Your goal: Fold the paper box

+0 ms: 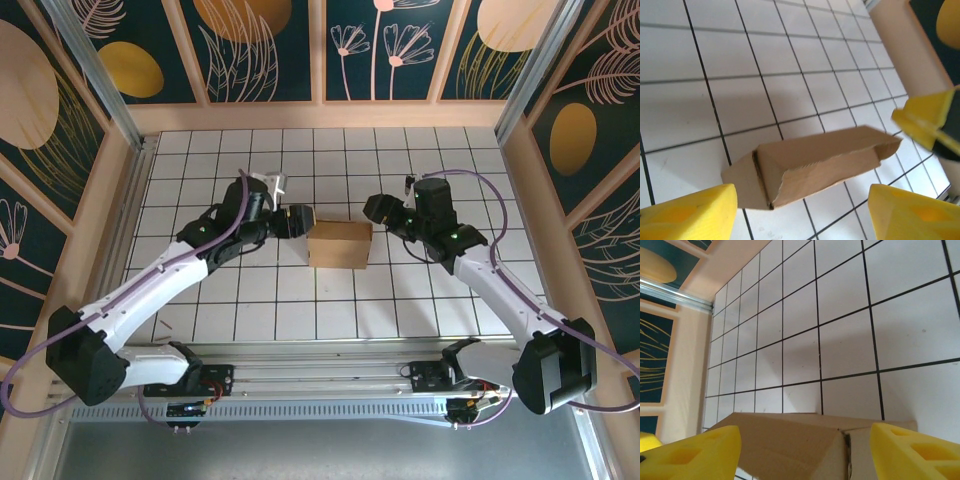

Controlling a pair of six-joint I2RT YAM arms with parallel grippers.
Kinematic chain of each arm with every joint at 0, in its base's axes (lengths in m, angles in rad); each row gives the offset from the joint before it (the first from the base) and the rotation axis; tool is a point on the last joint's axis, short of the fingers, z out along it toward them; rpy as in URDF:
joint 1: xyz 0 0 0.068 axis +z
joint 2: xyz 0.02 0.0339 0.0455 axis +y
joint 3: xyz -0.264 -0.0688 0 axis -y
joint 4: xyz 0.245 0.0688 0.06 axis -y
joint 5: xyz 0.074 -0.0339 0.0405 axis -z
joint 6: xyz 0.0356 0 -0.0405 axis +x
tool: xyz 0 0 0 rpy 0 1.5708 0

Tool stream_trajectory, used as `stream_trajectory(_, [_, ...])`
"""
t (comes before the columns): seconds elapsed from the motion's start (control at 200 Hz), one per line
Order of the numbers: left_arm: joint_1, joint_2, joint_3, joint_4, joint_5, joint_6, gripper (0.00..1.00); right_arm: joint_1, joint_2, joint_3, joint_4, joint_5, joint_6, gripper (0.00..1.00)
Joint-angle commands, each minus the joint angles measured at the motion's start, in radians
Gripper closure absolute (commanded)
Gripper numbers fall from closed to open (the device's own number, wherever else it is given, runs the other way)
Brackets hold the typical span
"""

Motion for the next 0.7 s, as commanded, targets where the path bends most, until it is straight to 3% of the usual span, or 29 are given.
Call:
stream_trajectory(0.0, [0.013,0.043,0.066,-0.106,-0.041,-0.088,0.34,0.003,-0.034,-0.027,-0.004,-0.061,0.041,0.31])
stream_trajectory(0.11, [0.045,0.072,0.035,-0.084,-0.043,-0.131,0.41,0.011,-0.035,-0.048,0.001,-0.072,0.049,0.33])
stream_trajectory(0.4, [0.051,0.158,-0.057,0.126,0.185,-0.199,0.43,0.019,-0.030,-0.092,0.016,-0.069,0.051,0.41])
stream_trajectory(0.531, [0.052,0.165,-0.082,0.148,0.190,-0.207,0.46,0.022,-0.030,-0.121,0.039,-0.066,0.053,0.51])
stream_trajectory(0.691, [0.051,0.162,-0.110,0.151,0.181,-0.214,0.51,0.024,-0.025,-0.152,0.053,-0.053,0.051,0.54])
